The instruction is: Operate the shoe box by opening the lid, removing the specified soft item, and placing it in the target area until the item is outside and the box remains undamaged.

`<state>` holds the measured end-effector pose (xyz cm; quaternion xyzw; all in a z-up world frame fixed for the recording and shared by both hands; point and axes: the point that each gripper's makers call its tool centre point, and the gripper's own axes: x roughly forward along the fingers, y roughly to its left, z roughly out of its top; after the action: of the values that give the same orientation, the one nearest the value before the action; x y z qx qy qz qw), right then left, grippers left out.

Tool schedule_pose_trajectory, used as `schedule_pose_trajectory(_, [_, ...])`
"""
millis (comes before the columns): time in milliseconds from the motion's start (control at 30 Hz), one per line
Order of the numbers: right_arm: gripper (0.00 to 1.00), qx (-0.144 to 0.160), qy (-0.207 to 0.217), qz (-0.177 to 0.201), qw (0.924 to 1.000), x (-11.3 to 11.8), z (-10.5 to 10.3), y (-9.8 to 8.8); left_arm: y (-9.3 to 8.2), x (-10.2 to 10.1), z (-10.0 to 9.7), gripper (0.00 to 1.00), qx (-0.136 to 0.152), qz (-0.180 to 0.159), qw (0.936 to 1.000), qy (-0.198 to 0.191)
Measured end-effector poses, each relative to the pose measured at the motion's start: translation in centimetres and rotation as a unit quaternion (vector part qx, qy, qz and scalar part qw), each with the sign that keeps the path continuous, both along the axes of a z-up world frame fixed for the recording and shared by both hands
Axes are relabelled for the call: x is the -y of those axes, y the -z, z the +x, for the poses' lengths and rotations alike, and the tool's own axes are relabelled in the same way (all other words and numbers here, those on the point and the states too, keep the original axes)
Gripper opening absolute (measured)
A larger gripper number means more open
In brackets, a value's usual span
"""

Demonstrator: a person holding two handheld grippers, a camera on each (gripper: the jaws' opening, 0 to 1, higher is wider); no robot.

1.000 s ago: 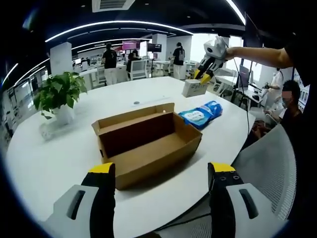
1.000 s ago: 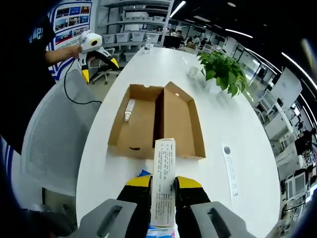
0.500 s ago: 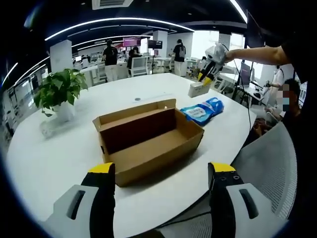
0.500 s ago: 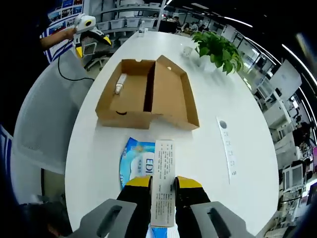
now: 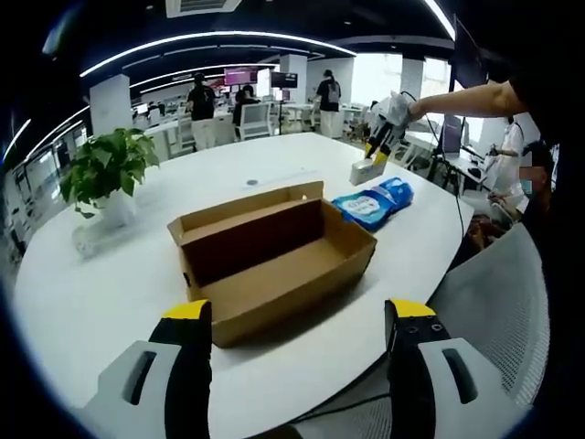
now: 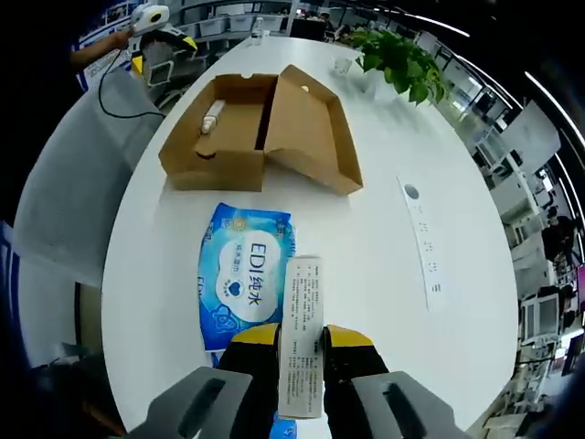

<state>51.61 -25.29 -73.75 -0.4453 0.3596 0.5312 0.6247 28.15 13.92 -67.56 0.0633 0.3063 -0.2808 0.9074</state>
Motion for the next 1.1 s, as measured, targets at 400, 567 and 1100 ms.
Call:
schedule_pose_trajectory(400, [0.13,-0.002,0.003,-0.042,0.9991,3.3,1.1,3.1,0.7,-0.1,0.1,0.79,-0.015,0.002,0.9998,-0.01])
schedule_pose_trajectory(567, [0.13,-0.005,0.001,-0.059,0.9983,4.7,1.4,4.5,1.0,-0.4,0.1,0.79,-0.021,0.006,0.9997,-0.013])
schedule_pose_trajectory(1100, [0.14,0.001,-0.007,-0.101,0.9949,8.9,1.8,6.6,1.8,0.2,0.1,0.79,-0.037,0.014,0.9992,-0.006])
